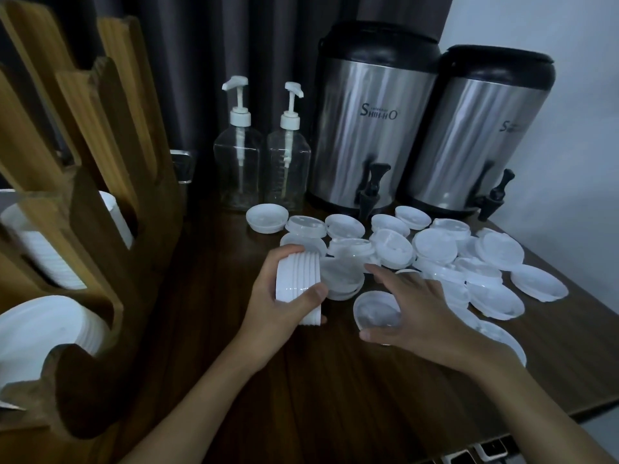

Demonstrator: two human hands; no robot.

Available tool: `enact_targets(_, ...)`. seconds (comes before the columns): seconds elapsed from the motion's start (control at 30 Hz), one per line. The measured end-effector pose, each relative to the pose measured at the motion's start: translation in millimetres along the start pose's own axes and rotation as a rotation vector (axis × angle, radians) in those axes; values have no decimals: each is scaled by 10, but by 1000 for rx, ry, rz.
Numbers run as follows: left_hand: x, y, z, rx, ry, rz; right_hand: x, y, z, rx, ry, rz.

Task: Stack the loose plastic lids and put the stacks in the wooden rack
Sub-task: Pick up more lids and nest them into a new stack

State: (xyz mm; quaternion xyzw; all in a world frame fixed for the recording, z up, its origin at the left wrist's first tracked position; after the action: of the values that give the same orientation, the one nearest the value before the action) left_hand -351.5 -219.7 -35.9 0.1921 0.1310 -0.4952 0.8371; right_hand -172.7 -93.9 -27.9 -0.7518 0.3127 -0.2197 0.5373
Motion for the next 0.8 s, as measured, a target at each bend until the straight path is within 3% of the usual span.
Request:
enact_targets(0.53,8,-29,-100,10,-66,-2,1,57,84,90,24,-35)
enact_targets(0.63,10,-32,-94,18,-67,2,9,4,24,-27,-5,2)
enact_targets(0.8,7,-46,-116,59,-117,25,41,-129,-180,-523,-62,34)
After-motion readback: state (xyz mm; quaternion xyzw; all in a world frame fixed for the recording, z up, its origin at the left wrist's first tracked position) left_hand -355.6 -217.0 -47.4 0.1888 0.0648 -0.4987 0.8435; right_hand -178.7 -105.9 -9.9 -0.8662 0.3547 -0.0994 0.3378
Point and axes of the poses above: each hand's wrist, its own x-axis away from the middle knuckle, its own y-axis out of the palm, z = x × y, the point moved 6 cm from there along -x, towards the middle knuckle, and after that the axes turned 7 degrees about y, right-handed, at the moved point
